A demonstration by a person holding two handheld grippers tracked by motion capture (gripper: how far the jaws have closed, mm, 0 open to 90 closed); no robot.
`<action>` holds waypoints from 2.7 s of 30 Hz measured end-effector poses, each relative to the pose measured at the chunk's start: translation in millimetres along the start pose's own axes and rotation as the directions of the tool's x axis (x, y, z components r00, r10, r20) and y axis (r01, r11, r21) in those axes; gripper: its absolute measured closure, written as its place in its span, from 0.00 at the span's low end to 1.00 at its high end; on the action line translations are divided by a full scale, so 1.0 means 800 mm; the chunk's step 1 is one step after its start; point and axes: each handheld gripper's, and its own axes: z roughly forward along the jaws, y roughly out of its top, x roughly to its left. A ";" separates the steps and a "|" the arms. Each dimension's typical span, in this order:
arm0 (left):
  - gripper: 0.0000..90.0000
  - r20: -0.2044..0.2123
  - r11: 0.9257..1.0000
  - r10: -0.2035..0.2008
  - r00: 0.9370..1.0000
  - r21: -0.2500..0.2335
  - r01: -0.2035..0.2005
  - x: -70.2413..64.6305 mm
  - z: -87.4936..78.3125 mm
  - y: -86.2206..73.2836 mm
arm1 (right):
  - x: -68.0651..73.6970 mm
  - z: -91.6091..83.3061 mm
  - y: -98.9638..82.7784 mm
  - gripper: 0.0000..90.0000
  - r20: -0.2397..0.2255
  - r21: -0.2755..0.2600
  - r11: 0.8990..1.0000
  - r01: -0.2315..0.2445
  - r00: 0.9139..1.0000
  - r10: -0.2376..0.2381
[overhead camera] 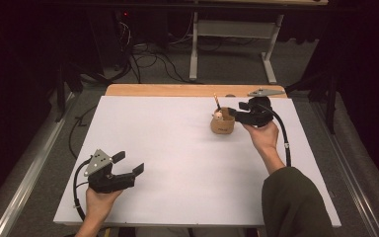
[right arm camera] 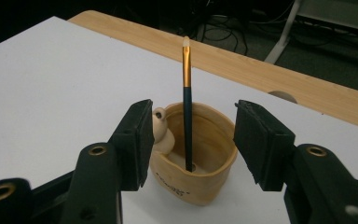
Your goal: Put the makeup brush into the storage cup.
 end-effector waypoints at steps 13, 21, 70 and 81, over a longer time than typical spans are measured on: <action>0.20 0.000 1.000 0.001 1.000 0.004 -0.001 -0.001 0.000 0.000 | 0.004 -0.021 -0.007 0.54 -0.019 -0.040 0.999 0.006 1.000 -0.007; 0.20 -0.005 1.000 -0.006 1.000 0.003 0.006 0.000 0.000 0.000 | 0.004 -0.031 -0.007 0.53 -0.032 -0.048 0.999 0.006 0.999 -0.008; 0.20 0.002 1.000 -0.001 1.000 0.006 0.001 -0.002 0.001 -0.001 | -0.007 -0.091 -0.044 0.51 -0.041 -0.091 0.995 -0.035 0.999 0.031; 0.20 0.004 1.000 0.003 1.000 0.006 -0.003 -0.003 0.002 -0.001 | -0.003 -0.103 -0.055 0.51 -0.028 -0.083 0.996 -0.026 0.999 0.023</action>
